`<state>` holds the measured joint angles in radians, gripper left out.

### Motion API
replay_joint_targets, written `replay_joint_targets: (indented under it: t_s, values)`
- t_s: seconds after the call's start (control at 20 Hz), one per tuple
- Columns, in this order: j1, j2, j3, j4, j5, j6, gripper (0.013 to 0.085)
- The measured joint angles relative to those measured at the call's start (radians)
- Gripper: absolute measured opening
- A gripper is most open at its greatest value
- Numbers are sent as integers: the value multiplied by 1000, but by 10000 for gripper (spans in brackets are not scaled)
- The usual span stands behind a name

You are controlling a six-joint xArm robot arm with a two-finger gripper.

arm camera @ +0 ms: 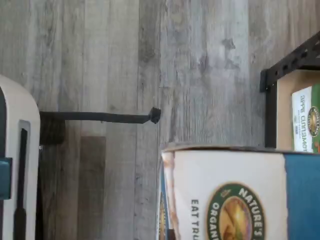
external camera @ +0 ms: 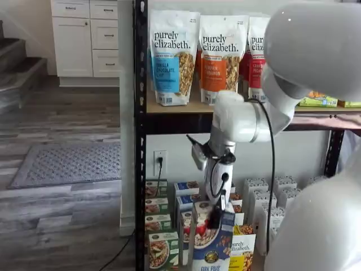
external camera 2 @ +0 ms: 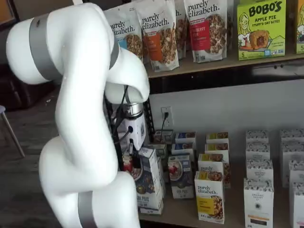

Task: Pick up the blue and white box that is on the bottom shelf, the second box from the left

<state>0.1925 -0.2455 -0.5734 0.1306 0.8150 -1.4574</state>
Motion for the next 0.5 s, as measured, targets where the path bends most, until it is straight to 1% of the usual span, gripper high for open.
replay_joint_targets:
  t_s: [0.25,0.5]
  values:
    - [-16,-101,-20,13,114,-10,450]
    - [-28,-155,-50,8,203,-9,450]
